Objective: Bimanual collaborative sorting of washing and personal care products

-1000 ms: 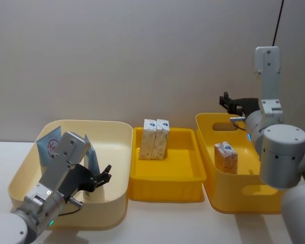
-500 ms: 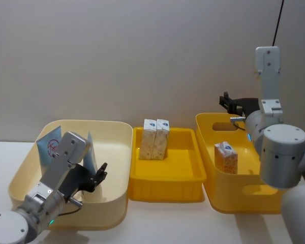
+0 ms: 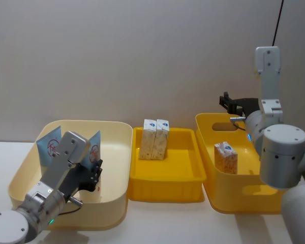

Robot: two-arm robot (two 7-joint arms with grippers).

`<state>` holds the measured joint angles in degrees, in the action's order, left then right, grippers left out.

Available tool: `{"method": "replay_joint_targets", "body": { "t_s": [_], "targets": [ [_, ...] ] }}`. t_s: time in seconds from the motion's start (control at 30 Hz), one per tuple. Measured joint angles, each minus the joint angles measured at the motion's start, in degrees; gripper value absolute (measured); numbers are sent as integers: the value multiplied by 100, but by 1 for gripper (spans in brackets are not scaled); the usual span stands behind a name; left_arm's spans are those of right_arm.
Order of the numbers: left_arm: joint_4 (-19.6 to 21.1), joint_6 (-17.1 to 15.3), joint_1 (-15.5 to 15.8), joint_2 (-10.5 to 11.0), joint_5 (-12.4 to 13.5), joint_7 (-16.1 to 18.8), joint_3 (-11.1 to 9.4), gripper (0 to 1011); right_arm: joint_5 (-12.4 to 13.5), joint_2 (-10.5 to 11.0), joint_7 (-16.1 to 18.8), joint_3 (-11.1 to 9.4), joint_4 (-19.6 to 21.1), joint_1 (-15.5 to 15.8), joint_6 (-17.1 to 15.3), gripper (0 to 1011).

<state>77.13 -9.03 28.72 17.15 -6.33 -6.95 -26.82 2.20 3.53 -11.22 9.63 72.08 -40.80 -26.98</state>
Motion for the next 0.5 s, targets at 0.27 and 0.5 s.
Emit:
{"method": "replay_joint_targets", "body": {
  "t_s": [0.27,0.5],
  "targets": [
    [-10,3,5,-4,2,-3,1,284,0,0,0,0,0,0,0,1001],
    [-14,3,9,-4,2,-5,1,277,0,0,0,0,0,0,0,1001]
  ]
}}
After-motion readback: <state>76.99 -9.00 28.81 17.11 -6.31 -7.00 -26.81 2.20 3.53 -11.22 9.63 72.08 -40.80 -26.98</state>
